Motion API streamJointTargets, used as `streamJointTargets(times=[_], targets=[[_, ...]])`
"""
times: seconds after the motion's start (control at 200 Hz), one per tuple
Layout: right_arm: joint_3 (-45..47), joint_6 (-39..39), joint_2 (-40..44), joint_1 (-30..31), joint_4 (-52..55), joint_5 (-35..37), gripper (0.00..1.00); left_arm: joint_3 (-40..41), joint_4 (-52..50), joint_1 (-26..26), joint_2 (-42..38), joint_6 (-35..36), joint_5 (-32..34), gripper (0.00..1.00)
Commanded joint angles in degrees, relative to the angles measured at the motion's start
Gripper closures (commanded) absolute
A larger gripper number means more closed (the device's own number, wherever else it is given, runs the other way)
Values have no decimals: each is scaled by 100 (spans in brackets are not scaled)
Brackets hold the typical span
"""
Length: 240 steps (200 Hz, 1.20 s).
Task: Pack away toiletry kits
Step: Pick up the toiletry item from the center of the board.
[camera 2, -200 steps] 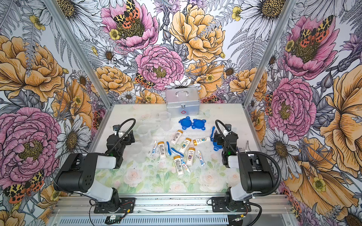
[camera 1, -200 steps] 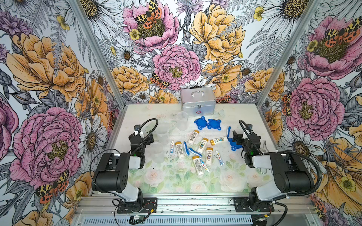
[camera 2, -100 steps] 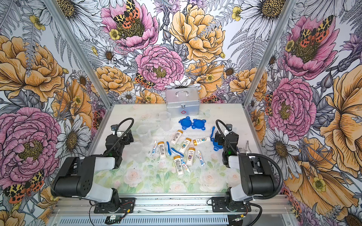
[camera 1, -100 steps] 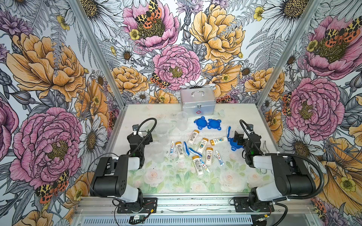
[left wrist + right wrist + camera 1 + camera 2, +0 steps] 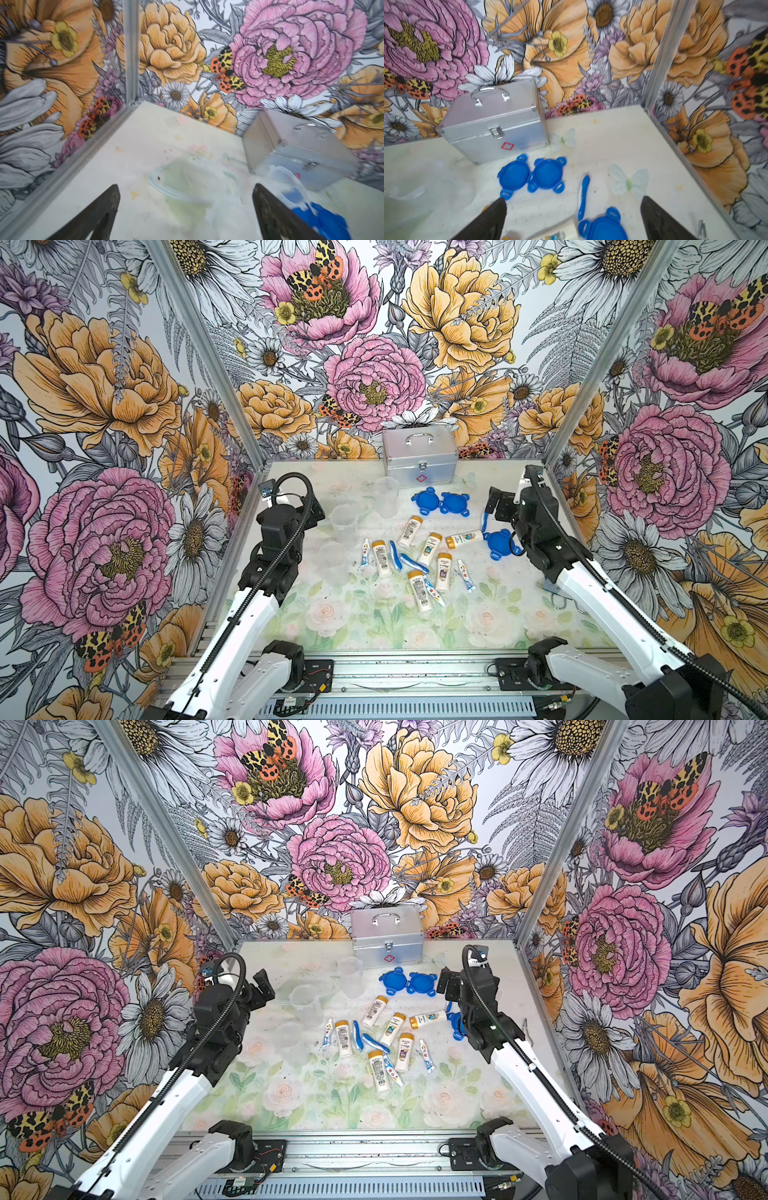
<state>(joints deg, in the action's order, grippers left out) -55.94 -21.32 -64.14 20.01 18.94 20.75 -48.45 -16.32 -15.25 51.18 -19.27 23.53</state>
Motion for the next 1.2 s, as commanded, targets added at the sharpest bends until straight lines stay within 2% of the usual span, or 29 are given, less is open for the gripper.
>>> streamJointTargets(times=[0.0,0.045,0.125,0.185,0.285,0.38,0.485,0.57,0.796,0.866,1.021,1.196], targets=[[-526,-974,-868,548,2109,-318,0,-1105,-2847,-661,380,-1090,227,1],[-644,-1034,-1138,767,2174,-622,0,-1499,-3358,-1016,639,-1444,187,1],[-857,-1339,-1507,1029,2455,-1299,0,-2207,-4000,-1583,1183,-1909,-340,1],[-926,-1430,-1625,1325,2631,-1482,0,-2713,-4425,-2030,1607,-2111,-515,1],[-949,-1432,-1767,1643,2923,-1884,0,-3127,-4802,-2313,2055,-2453,-999,1],[-871,-1340,-1792,2090,3130,-1896,1,-3038,-4776,-2309,2116,-2797,-1539,1],[-818,-1466,-2004,2802,3149,-1771,2,-2873,-4789,-2283,2093,-2661,-1890,1],[-981,-1759,-2401,3291,3140,-1779,4,-2603,-4789,-2076,1916,-2631,-2430,1],[-1504,-2244,-3386,4126,3168,-1663,12,-1872,-4792,-1752,1278,-2498,-2901,1],[-1489,-2343,-3465,4170,3180,-1584,17,-1775,-4789,-1648,1142,-2419,-2991,1],[-1510,-2314,-3686,4104,3178,-1548,22,-1568,-4793,-1353,894,-2371,-3158,1],[-1428,-2200,-3951,3999,3163,-1561,28,-1577,-4856,-1287,801,-2340,-3191,1]])
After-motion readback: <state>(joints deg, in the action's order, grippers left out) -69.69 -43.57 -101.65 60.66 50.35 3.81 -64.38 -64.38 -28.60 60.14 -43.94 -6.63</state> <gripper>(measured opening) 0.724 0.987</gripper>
